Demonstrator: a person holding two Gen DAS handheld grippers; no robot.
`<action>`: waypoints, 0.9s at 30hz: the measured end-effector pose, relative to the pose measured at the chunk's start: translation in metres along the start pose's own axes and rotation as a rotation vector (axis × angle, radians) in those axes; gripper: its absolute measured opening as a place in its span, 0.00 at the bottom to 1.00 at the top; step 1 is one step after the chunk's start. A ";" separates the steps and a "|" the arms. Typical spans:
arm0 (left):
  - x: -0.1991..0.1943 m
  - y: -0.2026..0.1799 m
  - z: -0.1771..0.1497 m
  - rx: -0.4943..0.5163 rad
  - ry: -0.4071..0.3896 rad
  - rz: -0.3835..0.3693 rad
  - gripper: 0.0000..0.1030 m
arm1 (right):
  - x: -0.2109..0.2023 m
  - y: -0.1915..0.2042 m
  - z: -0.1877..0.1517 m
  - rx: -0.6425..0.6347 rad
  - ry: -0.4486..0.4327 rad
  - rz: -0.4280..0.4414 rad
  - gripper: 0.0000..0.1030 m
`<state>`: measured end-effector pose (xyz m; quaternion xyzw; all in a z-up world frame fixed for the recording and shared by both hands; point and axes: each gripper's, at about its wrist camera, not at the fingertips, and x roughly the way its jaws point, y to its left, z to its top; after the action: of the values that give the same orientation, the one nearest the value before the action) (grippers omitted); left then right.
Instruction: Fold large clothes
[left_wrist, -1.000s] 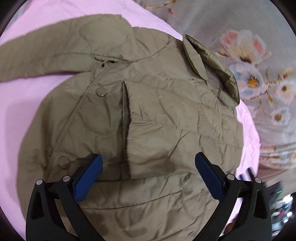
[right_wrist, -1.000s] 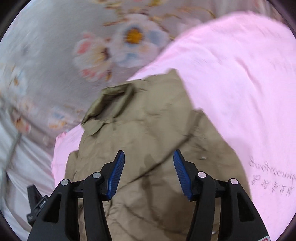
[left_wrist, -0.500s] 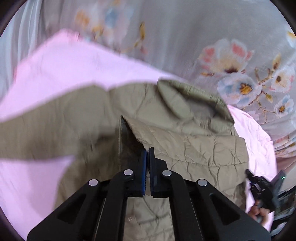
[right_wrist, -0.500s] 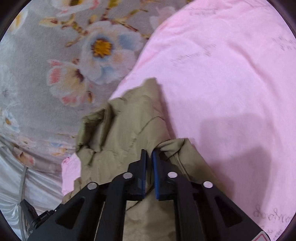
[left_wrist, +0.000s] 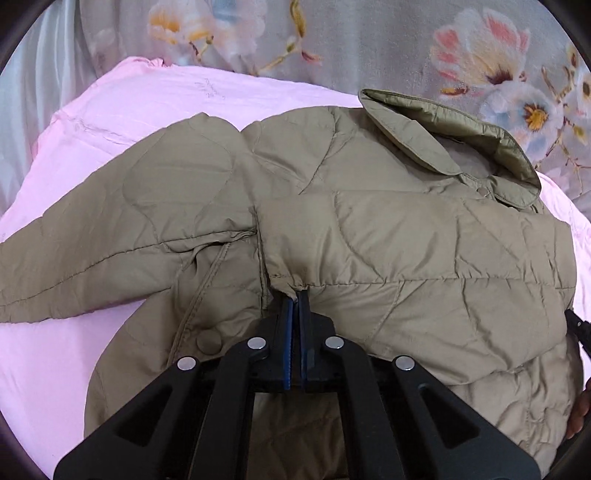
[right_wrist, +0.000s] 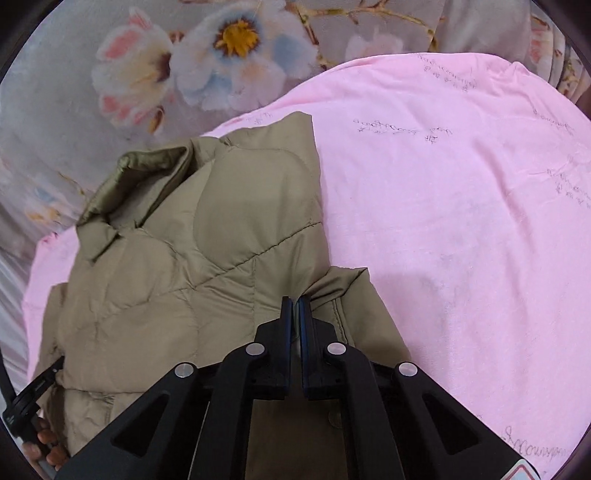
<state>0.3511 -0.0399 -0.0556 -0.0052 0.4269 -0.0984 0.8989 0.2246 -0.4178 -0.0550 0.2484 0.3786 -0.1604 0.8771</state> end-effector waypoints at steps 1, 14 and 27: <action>0.000 -0.001 -0.001 0.005 -0.006 0.007 0.03 | -0.002 0.003 0.001 -0.020 -0.001 -0.025 0.05; -0.005 -0.009 -0.014 0.031 -0.054 0.053 0.06 | -0.056 0.118 -0.022 -0.289 -0.119 0.039 0.36; -0.004 -0.010 -0.015 0.037 -0.052 0.058 0.06 | 0.010 0.157 -0.064 -0.334 0.023 0.075 0.32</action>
<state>0.3361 -0.0476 -0.0612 0.0214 0.4015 -0.0801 0.9121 0.2676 -0.2539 -0.0512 0.1150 0.4004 -0.0594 0.9071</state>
